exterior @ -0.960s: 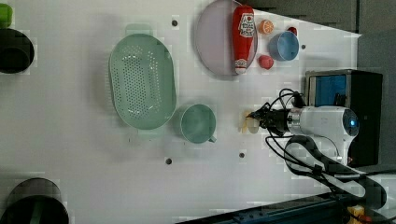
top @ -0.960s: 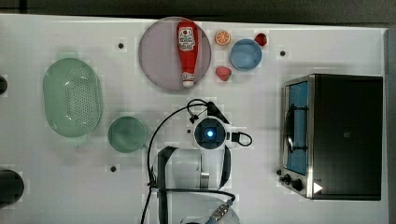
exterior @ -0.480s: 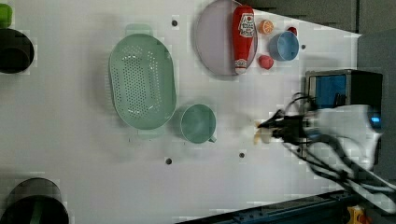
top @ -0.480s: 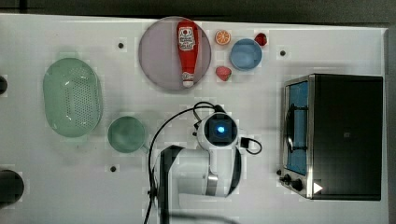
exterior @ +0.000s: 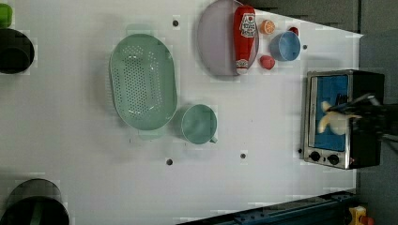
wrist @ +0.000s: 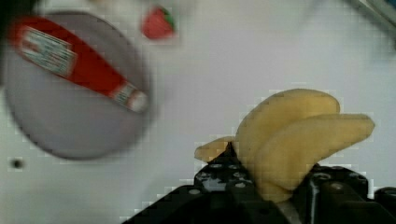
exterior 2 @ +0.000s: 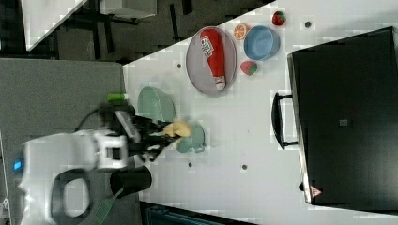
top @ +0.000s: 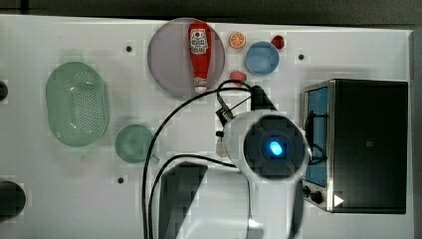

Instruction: Pick Banana and place it in mug.

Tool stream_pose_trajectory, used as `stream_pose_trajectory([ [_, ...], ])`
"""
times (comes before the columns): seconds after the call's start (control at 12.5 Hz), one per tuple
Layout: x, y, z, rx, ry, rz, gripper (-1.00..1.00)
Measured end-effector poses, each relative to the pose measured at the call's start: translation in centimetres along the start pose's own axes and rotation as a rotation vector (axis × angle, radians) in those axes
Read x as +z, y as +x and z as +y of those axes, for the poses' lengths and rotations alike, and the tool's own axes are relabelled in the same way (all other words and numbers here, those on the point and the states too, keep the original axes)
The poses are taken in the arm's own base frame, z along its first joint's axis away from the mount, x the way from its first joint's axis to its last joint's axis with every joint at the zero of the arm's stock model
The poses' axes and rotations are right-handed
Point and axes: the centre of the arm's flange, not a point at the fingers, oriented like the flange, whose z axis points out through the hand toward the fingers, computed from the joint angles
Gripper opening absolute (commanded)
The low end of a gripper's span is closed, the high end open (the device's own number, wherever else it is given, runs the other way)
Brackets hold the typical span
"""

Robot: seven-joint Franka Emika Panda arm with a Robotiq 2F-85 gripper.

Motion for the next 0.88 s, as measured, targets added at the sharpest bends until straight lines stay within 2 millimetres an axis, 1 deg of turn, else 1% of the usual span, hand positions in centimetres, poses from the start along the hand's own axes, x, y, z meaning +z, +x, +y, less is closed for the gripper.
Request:
stream_pose_trajectory([
  [0.08, -1.7, -0.6, 0.1, -0.009, 0.01, 0.028, -0.46],
  [0.16, -2.6, -1.2, 0.0, -0.021, 0.016, 0.042, -0.46],
  [0.24, -2.8, -2.1, -0.2, -0.018, 0.005, 0.03, -0.46],
  [0.32, -2.6, -3.3, -1.1, -0.016, 0.002, 0.017, -0.46],
  [0.4, -2.1, -5.4, -2.5, -0.024, -0.018, 0.006, -0.46],
  [0.72, 2.3, -16.0, -7.3, -0.107, -0.098, -0.047, -0.46],
  [0.88, 3.7, -21.1, -9.8, -0.101, -0.063, -0.07, -0.46],
])
